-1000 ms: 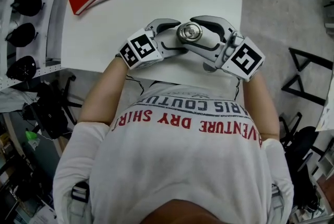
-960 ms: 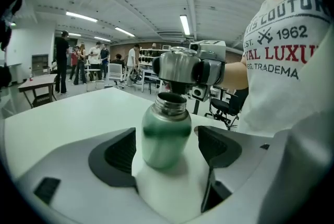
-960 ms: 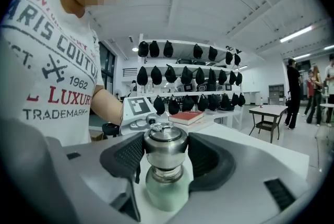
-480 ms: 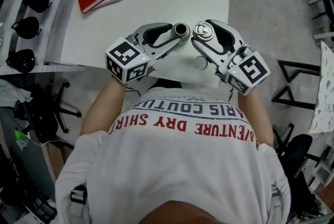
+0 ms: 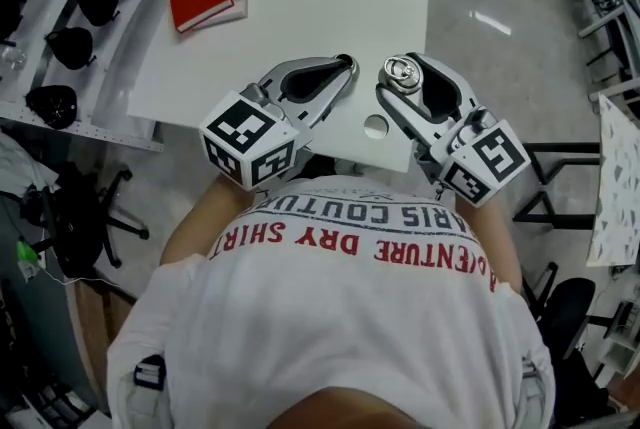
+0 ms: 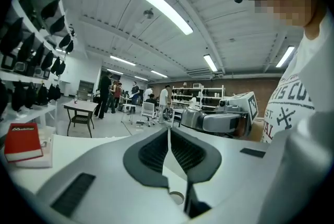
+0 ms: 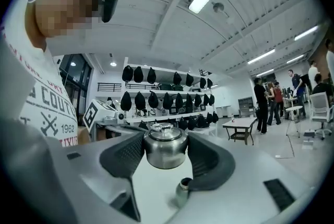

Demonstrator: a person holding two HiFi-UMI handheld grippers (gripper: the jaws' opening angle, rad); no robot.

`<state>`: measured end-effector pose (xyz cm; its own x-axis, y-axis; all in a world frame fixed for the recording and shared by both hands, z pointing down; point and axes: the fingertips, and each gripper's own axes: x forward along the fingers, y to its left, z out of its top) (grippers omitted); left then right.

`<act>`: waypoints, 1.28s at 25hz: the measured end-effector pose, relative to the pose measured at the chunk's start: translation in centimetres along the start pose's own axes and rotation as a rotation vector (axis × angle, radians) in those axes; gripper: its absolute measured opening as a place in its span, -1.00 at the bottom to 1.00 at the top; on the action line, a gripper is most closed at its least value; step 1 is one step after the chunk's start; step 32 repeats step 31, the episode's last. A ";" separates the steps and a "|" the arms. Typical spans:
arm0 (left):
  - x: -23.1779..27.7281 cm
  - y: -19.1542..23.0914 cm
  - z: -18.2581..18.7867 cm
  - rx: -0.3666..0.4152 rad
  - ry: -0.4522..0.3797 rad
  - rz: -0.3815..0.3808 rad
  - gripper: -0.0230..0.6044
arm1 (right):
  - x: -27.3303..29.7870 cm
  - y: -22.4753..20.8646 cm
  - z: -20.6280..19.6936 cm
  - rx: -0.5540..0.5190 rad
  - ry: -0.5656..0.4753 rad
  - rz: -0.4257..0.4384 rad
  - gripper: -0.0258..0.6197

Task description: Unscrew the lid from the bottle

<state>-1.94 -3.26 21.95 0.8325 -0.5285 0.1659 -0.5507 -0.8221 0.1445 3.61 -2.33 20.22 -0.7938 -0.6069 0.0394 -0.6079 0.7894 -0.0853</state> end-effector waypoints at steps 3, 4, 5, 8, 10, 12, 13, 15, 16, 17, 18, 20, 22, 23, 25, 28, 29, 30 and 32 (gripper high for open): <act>-0.8 -0.2 0.8 0.034 -0.022 0.028 -0.81 | 0.1 1.2 0.9 0.003 -0.022 0.037 -0.12; -1.0 -0.3 0.8 0.048 -0.020 0.034 -0.81 | 0.2 1.4 1.0 0.002 -0.023 0.043 -0.12; -1.1 -0.4 0.8 0.053 -0.018 0.036 -0.82 | 0.2 1.6 1.1 -0.002 -0.020 0.045 -0.12; -1.4 -0.9 0.4 0.049 -0.015 0.028 -0.82 | 0.1 1.8 1.2 0.002 -0.022 0.044 -0.12; -1.4 -1.0 0.3 0.051 -0.011 0.030 -0.82 | 0.0 1.8 1.1 0.006 -0.026 0.043 -0.12; -1.3 -0.9 0.2 0.046 -0.005 0.034 -0.82 | 0.0 1.7 1.0 0.005 -0.024 0.038 -0.12; -1.3 -0.9 0.2 0.042 -0.002 0.035 -0.82 | 0.0 1.7 1.0 0.007 -0.024 0.036 -0.12; -1.3 -0.9 0.0 0.039 0.004 0.039 -0.82 | -0.1 1.7 1.0 0.006 -0.028 0.035 -0.12; -1.3 -0.9 0.0 0.037 0.006 0.041 -0.82 | -0.1 1.7 1.0 0.004 -0.030 0.034 -0.12; -1.4 -0.9 -0.1 0.035 0.006 0.041 -0.82 | -0.1 1.7 1.0 0.003 -0.029 0.034 -0.12; -1.4 -0.9 -0.1 0.032 0.006 0.041 -0.82 | -0.1 1.7 0.9 0.003 -0.028 0.033 -0.12; -1.5 -0.8 -0.2 0.027 0.007 0.042 -0.82 | 0.0 1.7 0.7 0.006 -0.025 0.031 -0.12; -1.4 -0.7 -0.3 0.025 0.010 0.045 -0.82 | 0.1 1.6 0.6 0.010 -0.024 0.031 -0.12; -1.3 -0.6 -0.3 0.024 0.011 0.045 -0.82 | 0.2 1.5 0.5 0.012 -0.024 0.032 -0.12; -1.2 -0.6 -0.4 0.024 0.012 0.046 -0.82 | 0.1 1.3 0.4 0.013 -0.025 0.032 -0.12; -1.0 -0.6 -0.5 0.023 0.012 0.048 -0.82 | 0.2 1.2 0.3 0.016 -0.029 0.032 -0.12; -1.0 -0.5 -0.5 0.022 0.013 0.049 -0.82 | 0.2 1.1 0.2 0.017 -0.029 0.032 -0.12; -0.9 -0.5 -0.6 0.021 0.014 0.049 -0.82 | 0.2 1.1 0.1 0.019 -0.029 0.031 -0.12; -0.9 -0.5 -0.7 0.020 0.016 0.049 -0.82 | 0.3 1.0 0.0 0.021 -0.028 0.030 -0.12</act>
